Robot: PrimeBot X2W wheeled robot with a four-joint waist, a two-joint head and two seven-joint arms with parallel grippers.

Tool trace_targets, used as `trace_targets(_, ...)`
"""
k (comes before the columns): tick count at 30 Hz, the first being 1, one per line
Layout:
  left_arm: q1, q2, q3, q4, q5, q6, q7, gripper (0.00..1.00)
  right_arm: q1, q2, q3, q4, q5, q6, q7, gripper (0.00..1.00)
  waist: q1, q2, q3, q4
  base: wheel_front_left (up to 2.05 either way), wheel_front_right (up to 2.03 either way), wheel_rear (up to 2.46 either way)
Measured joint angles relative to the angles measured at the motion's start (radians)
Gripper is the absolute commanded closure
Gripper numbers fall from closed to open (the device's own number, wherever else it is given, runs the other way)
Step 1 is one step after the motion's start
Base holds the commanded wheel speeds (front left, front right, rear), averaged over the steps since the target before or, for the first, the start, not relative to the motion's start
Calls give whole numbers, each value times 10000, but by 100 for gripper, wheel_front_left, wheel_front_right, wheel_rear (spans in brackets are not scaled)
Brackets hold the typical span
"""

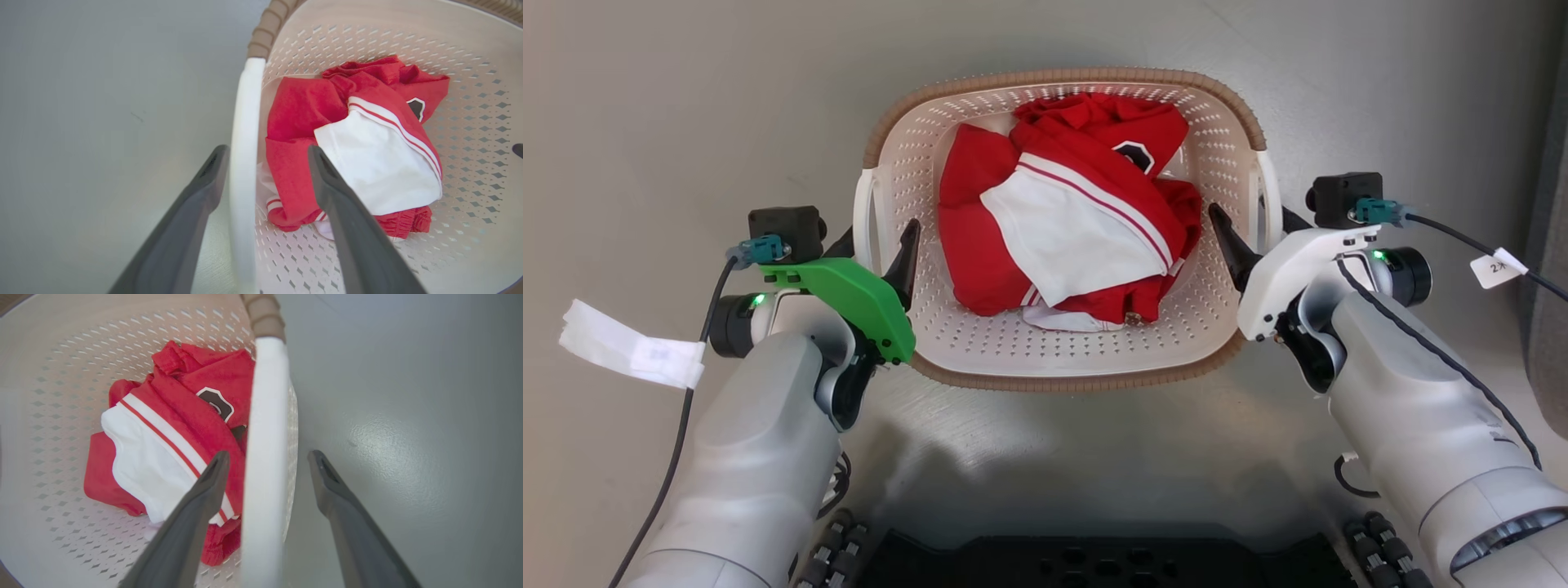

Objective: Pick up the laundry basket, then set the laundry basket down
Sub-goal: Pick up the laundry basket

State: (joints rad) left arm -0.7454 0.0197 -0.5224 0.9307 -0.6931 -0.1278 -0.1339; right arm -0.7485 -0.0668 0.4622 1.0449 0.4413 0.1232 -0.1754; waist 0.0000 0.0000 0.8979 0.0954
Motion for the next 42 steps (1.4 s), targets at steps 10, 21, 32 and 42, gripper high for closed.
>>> trace_targets(10, -183, 0, -627, 0, -660, 0, 159, 44, -244, 0, 268, 207, 261, 0, -35, 58, 0, 0, 67, 109, 0, 0, 0)
trace_targets(21, -291, 79, -1093, 297, -1055, 4, 84, 100, -349, -167, 581, 445, 589, -29, -180, 100, 0, 0, -88, 145, 0, 0, 0)
trace_targets(32, -296, 73, -1542, 587, -1279, 4, -268, 100, -253, -173, 823, 481, 1208, -29, -362, 100, 0, 0, -616, 40, 0, 0, 0)
trace_targets(42, -135, 121, -1967, 940, -1592, 2, -341, 100, 427, -169, 1402, 330, 2038, -31, -451, 100, 0, 0, -1667, -155, 0, 0, 0)
